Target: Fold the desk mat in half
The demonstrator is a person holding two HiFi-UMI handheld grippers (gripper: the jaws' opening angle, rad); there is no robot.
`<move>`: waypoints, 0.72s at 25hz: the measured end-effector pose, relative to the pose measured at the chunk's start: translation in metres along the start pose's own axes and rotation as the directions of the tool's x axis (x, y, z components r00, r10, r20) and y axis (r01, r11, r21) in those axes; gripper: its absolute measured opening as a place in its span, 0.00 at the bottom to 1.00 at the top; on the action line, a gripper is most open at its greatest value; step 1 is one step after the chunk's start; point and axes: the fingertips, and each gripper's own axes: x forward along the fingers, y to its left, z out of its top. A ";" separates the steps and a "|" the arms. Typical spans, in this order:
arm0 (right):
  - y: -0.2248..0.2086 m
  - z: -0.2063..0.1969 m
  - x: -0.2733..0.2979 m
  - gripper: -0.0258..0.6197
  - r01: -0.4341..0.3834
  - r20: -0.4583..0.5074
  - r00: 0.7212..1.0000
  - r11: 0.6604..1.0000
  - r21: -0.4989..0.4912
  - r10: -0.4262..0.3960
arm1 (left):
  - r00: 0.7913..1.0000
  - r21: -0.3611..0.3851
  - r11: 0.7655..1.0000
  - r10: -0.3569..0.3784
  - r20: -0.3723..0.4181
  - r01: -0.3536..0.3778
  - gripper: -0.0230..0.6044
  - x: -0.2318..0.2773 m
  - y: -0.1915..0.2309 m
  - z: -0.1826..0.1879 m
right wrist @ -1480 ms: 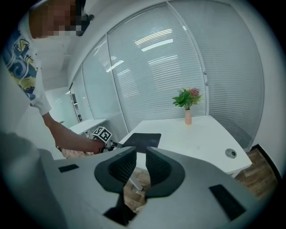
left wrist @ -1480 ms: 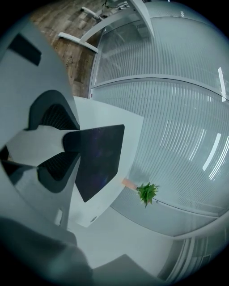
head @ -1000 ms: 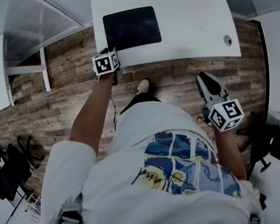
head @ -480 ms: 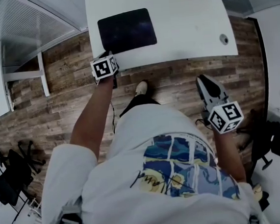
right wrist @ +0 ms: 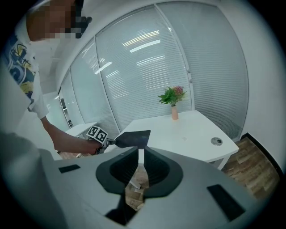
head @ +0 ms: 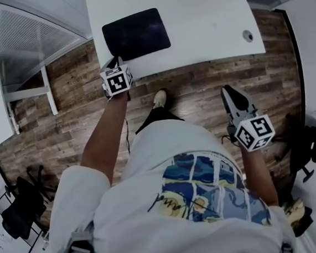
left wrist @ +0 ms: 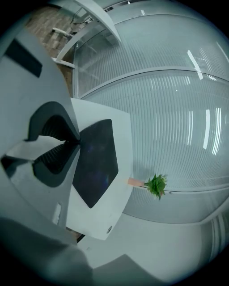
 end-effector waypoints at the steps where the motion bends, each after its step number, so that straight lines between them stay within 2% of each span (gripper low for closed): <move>1: -0.002 -0.001 -0.003 0.10 0.005 0.002 1.000 1.000 0.006 -0.005 | 1.000 0.018 1.000 0.000 0.008 0.000 0.08 -0.001 -0.003 0.004; 9: -0.015 -0.017 -0.027 0.10 0.055 0.017 0.998 0.998 0.044 -0.055 | 0.997 0.155 0.988 -0.035 0.074 0.023 0.08 -0.007 -0.038 0.035; 18: -0.027 -0.033 -0.059 0.09 0.117 0.036 0.992 0.989 0.094 -0.120 | 0.990 0.217 0.971 -0.122 0.076 0.103 0.08 -0.003 -0.098 0.050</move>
